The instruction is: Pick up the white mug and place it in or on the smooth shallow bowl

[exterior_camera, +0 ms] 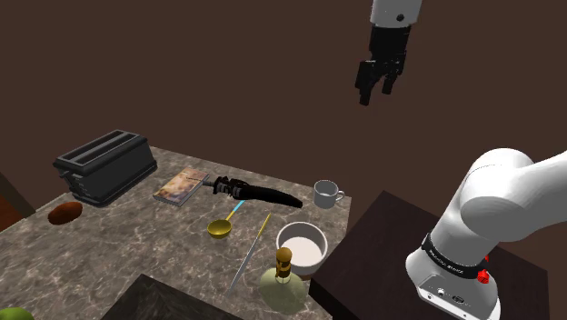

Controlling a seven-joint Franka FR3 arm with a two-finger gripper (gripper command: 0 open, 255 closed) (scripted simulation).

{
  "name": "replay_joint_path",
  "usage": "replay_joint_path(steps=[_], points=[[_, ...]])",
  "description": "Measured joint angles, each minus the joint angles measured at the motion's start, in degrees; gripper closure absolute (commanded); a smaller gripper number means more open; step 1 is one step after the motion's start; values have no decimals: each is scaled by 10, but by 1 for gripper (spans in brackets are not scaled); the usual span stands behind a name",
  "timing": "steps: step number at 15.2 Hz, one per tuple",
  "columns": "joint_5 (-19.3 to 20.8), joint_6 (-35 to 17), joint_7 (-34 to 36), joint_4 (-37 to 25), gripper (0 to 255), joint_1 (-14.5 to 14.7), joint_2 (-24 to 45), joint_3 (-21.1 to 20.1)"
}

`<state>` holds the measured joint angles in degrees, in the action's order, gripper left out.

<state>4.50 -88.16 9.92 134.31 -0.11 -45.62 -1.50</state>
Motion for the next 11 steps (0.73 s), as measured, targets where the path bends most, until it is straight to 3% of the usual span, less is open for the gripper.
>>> replay_joint_path(steps=[3,11], points=[[0,-23,2,21,0,0,3,1],[9,-190,5,131,0,-8,53,17]])
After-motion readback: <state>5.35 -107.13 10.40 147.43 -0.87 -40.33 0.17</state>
